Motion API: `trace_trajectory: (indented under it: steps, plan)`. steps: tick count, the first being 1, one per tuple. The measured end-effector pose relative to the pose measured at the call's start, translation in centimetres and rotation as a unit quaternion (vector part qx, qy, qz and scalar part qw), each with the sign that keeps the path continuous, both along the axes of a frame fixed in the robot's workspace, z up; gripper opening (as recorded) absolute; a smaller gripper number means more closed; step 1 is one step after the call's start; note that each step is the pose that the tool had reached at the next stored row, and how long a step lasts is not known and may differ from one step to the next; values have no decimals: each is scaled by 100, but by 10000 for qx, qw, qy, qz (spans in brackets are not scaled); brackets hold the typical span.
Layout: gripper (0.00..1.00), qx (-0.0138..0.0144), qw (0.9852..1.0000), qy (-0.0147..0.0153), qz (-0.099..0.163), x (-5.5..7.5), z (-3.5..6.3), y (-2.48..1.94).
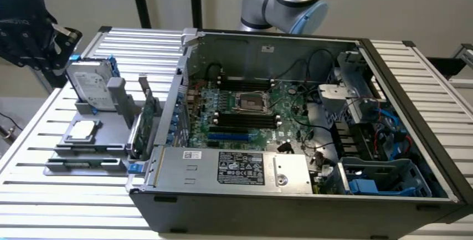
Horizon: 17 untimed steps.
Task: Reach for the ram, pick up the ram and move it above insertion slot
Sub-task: 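Pick up the ram and move it above insertion slot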
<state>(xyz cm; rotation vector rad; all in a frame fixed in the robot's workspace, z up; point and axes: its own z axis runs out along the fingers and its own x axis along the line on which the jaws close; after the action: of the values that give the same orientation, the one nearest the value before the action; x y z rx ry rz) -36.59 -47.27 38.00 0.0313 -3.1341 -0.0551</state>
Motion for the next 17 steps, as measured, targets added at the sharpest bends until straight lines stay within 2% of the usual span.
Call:
trace_trajectory:
  steps: [5,9,13,17]
  plan:
    - [11,-3,10000,1,40,-1,0,-1]
    - [11,-2,9992,0,401,-2,-5,0]
    - [11,-2,9971,0,760,-1,-10,0]
    - [11,-2,9937,0,1124,-1,-15,0]
